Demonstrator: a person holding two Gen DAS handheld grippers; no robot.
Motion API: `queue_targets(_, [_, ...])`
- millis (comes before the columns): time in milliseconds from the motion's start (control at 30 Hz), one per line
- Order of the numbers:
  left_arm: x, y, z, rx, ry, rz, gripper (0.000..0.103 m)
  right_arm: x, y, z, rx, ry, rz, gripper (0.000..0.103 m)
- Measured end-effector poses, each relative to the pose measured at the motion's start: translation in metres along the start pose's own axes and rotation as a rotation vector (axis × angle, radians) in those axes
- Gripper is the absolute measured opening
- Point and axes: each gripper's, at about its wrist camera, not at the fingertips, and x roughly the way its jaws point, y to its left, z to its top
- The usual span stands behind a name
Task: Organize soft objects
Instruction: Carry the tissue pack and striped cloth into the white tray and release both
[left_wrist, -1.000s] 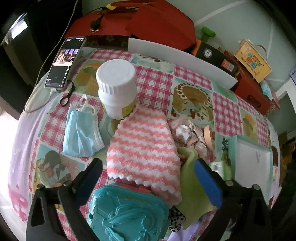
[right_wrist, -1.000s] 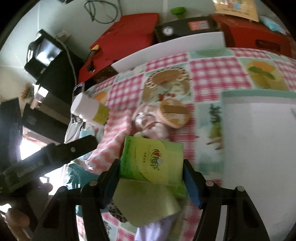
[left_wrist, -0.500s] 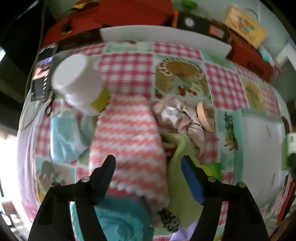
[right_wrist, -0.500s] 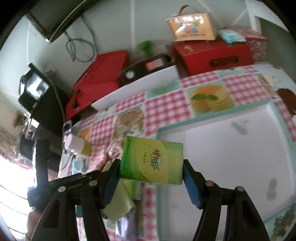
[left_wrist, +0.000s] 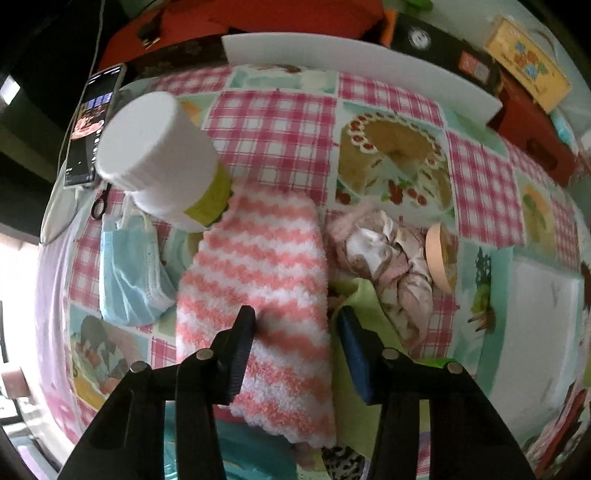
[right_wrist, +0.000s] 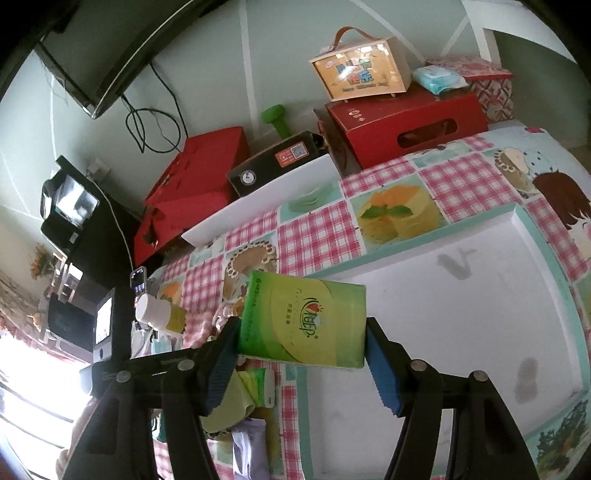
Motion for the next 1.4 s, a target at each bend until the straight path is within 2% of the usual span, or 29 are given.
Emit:
queue_targets(67, [-0.001, 0.005, 0.001, -0.006, -0.006, 0.012, 0.048, -0.001, -0.002, 0.001, 0.006, -0.005, -0.001, 0.068])
queue_targets(133, [0.001, 0.009, -0.002, 0.01, 0.004, 0.068, 0.048, -0.002, -0.002, 0.001, 0.007, -0.006, -0.002, 0.068])
queue_targets(233, [0.005, 0.015, -0.004, -0.011, 0.013, 0.068, 0.047, -0.001, -0.004, 0.002, 0.009, -0.003, -0.001, 0.068])
queue_targets(300, [0.009, 0.017, -0.005, -0.016, 0.016, 0.081, 0.035, 0.0, -0.005, 0.002, 0.012, 0.0, -0.01, 0.068])
queue_targets(367, [0.012, 0.019, -0.007, -0.031, 0.012, 0.062, 0.017, 0.001, -0.007, 0.002, 0.017, 0.002, -0.018, 0.068])
queue_targets(467, [0.008, 0.027, -0.009, -0.065, -0.013, 0.028, 0.011, 0.001, -0.01, 0.002, 0.028, 0.005, -0.017, 0.068])
queue_targets(700, [-0.01, 0.047, -0.026, -0.135, -0.104, -0.039, 0.009, 0.002, -0.012, 0.002, 0.033, 0.006, -0.025, 0.068])
queue_targets(800, [-0.029, 0.038, -0.037, -0.153, -0.134, -0.09, 0.009, 0.003, -0.012, 0.002, 0.032, 0.01, -0.029, 0.068])
queue_targets(900, [-0.046, 0.037, -0.047, -0.158, -0.196, -0.104, 0.009, 0.004, -0.012, 0.002, 0.031, 0.014, -0.036, 0.068])
queue_targets(1033, [-0.082, 0.03, -0.048, -0.145, -0.284, -0.092, 0.009, 0.004, -0.012, 0.003, 0.03, 0.012, -0.039, 0.068])
queue_targets(1167, [-0.117, 0.027, -0.046, -0.133, -0.411, -0.076, 0.009, 0.002, -0.013, 0.004, 0.031, 0.006, -0.039, 0.068])
queue_targets(1300, [-0.151, 0.016, -0.047, -0.096, -0.496, -0.113, 0.009, -0.008, -0.013, 0.005, 0.03, -0.02, -0.034, 0.068])
queue_targets(1400, [-0.174, -0.006, -0.05, -0.03, -0.543, -0.155, 0.009, -0.019, -0.014, 0.008, 0.031, -0.047, -0.032, 0.068])
